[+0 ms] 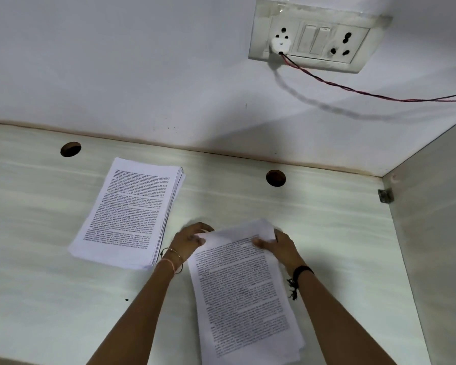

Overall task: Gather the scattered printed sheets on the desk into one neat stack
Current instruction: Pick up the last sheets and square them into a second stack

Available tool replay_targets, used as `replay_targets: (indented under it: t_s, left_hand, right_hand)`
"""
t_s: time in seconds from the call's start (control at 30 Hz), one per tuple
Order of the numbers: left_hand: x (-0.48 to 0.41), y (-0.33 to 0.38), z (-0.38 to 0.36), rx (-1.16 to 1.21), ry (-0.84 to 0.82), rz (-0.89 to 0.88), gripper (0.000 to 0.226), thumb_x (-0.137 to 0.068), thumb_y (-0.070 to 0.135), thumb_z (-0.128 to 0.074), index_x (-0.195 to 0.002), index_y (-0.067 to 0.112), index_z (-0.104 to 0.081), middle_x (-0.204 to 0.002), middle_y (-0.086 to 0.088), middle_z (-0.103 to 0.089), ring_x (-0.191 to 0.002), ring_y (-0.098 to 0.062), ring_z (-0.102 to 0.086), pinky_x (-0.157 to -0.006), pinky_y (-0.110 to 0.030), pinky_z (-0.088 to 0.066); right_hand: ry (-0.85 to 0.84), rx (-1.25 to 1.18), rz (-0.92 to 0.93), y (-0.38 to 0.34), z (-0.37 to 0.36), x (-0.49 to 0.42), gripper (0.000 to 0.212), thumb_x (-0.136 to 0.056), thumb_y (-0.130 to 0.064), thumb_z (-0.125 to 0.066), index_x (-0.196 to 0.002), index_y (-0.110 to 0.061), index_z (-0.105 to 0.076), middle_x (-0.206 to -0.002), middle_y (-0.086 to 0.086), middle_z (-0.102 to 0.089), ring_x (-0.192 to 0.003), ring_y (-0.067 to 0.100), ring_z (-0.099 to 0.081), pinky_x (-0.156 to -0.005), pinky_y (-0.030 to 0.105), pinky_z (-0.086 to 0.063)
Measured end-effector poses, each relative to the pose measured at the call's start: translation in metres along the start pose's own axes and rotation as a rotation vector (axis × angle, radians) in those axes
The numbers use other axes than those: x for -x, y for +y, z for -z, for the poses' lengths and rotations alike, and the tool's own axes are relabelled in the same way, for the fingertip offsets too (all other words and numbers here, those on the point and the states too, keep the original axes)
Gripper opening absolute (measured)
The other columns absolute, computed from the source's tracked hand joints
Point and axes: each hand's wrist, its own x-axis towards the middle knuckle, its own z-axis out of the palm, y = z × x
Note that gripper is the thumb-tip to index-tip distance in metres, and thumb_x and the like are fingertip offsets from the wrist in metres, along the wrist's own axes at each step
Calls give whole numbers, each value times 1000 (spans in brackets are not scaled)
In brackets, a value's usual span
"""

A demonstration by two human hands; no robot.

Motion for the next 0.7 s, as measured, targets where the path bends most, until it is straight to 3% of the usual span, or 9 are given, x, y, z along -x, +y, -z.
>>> replay_targets:
  t_s: [0.1,0.17,0.23,0.27,0.33,0.47,0.57,0.63,0.7]
  left_hand:
    - [3,-19,-5,378,273,162,17,-77,-1,-64,-85,14,-57,-90,-8,-58,-82,-20,-52,-75,-31,-42]
    - [11,-36,-20,512,306,295,12,-81,12,-64,-77,15,-53,-87,-10,-56,-89,-22,-51,-81,-37,-42]
    - [25,-41,-38,527,301,337,10,-81,19,-61,-76,18,-52,-86,-8,-56,-90,-22,-52,-82,-36,-41]
    - [31,-41,-47,503,319,319,5,-85,13,-56,-82,17,-54,-87,-7,-57,-92,-22,-52,-82,-33,-40]
    - [38,-38,-60,356,404,293,26,-90,1,-43,-109,10,-58,-99,-6,-60,-98,-24,-55,-87,-29,-40]
    - [32,-20,-65,174,465,251,42,-93,0,-35,-132,9,-49,-125,-13,-57,-117,-28,-52,-98,-27,-36]
    - [17,-15,-56,43,380,221,46,-93,1,-34,-135,17,-46,-120,-17,-58,-114,-29,-54,-99,-31,-38]
    - [9,-13,-53,36,362,232,46,-95,6,-34,-139,19,-40,-132,-13,-54,-122,-30,-51,-105,-34,-36]
    - [4,-13,-55,-1,332,236,47,-98,14,-33,-144,18,-28,-141,-14,-45,-125,-28,-48,-106,-34,-35]
  right_hand:
    - [200,-129,5,17,-9,-1,24,-81,-29,-74,-101,-22,-62,-97,-1,-68,-85,13,-63,-71,25,-51]
    - [337,-163,-29,19,-15,-2,13,-85,-29,-68,-91,-20,-60,-81,-4,-62,-75,15,-57,-60,22,-42]
    - [448,-95,-70,20,-18,-2,25,-82,-41,-51,-77,-18,-55,-74,-1,-56,-74,21,-51,-59,28,-36]
    - [489,-46,-82,21,-19,-2,28,-79,-40,-40,-72,-16,-52,-71,0,-53,-71,22,-48,-59,29,-33]
    - [512,-5,-54,27,-22,0,20,-81,-27,-38,-68,-13,-43,-65,3,-43,-65,23,-39,-56,32,-27]
    - [481,42,-55,30,-19,-2,21,-87,-4,-40,-69,-14,-42,-68,7,-44,-67,23,-39,-55,30,-27]
    - [439,-64,-73,22,-14,-9,24,-92,-11,-36,-89,-13,-60,-91,7,-60,-83,24,-50,-70,29,-35]
    - [458,-163,-129,16,-12,-9,30,-98,-22,-33,-108,-18,-61,-106,4,-58,-97,22,-51,-83,30,-37]
    - [443,-153,-154,13,-12,-7,29,-99,-27,-33,-109,-17,-58,-108,7,-56,-102,24,-50,-86,34,-38]
